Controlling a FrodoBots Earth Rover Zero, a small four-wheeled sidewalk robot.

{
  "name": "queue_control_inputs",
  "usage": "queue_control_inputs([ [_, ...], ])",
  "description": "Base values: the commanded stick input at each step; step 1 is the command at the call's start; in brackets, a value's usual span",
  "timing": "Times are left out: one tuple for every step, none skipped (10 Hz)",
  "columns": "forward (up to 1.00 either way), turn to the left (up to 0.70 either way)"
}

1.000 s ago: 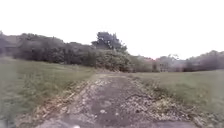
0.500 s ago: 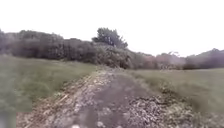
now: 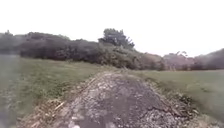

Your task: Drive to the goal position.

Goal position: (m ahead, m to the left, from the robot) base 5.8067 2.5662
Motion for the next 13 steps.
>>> queue_control_inputs([
  [0.7,0.0],
  [0.7,0.0],
  [0.7,0.0],
  [0.7,0.0],
  [0.7,0.0],
  [0.7,0.0],
  [0.7,0.0],
  [0.7,0.0],
  [0.7,-0.01],
  [0.7,-0.07],
  [0.7,-0.35],
  [0.7,-0.35],
  [0.7,-0.35],
])
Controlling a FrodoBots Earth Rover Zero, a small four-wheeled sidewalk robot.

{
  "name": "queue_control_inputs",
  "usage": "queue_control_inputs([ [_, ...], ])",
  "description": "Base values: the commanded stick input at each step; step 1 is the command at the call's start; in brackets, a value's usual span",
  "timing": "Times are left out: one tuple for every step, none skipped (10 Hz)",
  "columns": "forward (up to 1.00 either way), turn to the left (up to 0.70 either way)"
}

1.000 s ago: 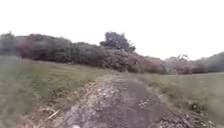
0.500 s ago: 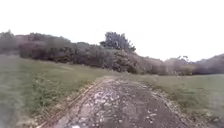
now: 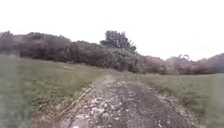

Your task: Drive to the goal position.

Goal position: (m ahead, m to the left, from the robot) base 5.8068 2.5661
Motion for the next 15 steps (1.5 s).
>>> queue_control_inputs([
  [0.7,0.0],
  [0.7,0.0],
  [0.7,0.0],
  [0.7,0.0],
  [0.7,-0.01],
  [0.7,-0.05],
  [0.7,-0.35],
  [0.7,-0.35],
  [0.7,-0.1],
  [0.7,-0.05],
  [0.7,-0.01],
  [0.7,-0.26],
  [0.7,-0.16],
  [0.7,0.0],
  [0.7,0.0],
])
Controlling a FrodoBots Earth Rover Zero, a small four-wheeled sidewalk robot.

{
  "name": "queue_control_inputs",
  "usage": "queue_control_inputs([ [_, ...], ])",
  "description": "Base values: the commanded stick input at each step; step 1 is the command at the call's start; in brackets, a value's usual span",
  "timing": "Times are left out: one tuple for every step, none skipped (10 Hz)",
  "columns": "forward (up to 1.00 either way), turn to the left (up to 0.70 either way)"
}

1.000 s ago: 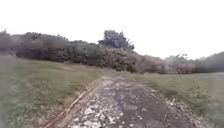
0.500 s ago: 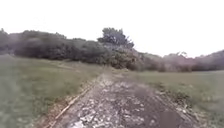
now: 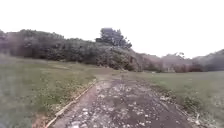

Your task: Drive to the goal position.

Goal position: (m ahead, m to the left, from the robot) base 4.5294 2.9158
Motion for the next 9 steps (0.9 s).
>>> queue_control_inputs([
  [0.7,0.0],
  [0.7,0.0],
  [0.7,0.0],
  [0.7,-0.09],
  [0.7,-0.17],
  [0.7,-0.12],
  [0.7,-0.04],
  [0.7,0.0],
  [0.7,0.0],
])
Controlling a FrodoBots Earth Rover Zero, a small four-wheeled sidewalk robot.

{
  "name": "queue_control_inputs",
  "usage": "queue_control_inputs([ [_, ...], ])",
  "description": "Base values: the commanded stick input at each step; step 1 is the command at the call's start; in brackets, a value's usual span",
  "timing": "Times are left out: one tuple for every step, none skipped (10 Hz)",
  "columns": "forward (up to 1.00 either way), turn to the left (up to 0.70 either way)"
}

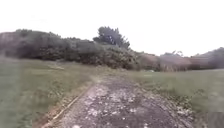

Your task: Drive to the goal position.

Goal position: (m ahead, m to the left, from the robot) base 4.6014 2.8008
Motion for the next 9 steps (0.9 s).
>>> queue_control_inputs([
  [0.7,0.0],
  [0.7,0.0],
  [0.7,0.0],
  [0.7,0.0],
  [0.7,0.0],
  [0.7,0.0],
  [0.7,0.0],
  [0.7,0.0],
  [0.7,0.0],
])
